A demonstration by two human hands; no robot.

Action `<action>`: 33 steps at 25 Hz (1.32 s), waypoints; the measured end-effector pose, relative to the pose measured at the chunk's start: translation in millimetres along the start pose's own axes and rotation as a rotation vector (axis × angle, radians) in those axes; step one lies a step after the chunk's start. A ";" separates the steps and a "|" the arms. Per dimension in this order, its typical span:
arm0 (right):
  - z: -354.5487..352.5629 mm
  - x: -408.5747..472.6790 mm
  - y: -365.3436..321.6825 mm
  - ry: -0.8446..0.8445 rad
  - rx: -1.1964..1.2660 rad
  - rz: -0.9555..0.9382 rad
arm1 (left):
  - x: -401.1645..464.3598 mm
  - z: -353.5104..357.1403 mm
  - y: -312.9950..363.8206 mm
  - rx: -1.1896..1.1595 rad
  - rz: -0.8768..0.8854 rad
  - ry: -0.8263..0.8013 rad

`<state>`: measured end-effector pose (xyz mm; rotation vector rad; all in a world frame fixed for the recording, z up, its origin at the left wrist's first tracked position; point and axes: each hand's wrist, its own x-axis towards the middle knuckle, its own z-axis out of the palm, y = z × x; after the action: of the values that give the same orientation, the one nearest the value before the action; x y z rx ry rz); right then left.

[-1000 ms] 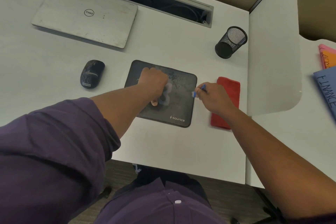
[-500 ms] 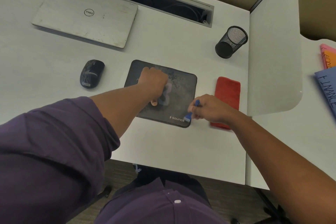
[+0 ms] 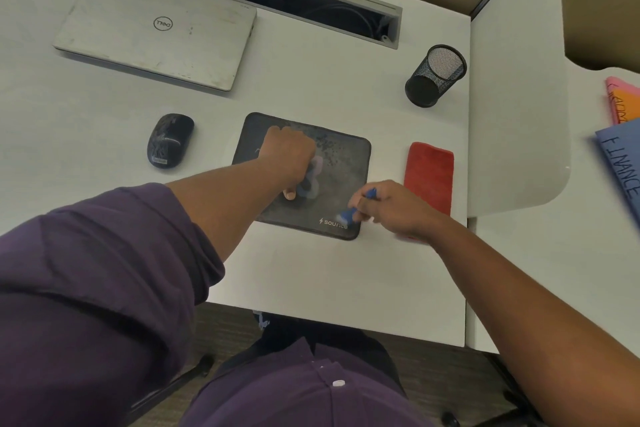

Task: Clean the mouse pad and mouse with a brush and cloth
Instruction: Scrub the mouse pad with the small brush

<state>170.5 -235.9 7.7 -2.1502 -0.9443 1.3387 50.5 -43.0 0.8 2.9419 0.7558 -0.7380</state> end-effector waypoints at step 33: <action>-5.1 58.6 -23.3 0.507 -0.586 -0.293 | 1.5 2.1 1.6 0.050 -0.036 -0.046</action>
<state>185.2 -176.9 -9.8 -2.4488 -1.4711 0.3583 51.5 -44.0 -1.8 2.9512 0.8000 -0.8357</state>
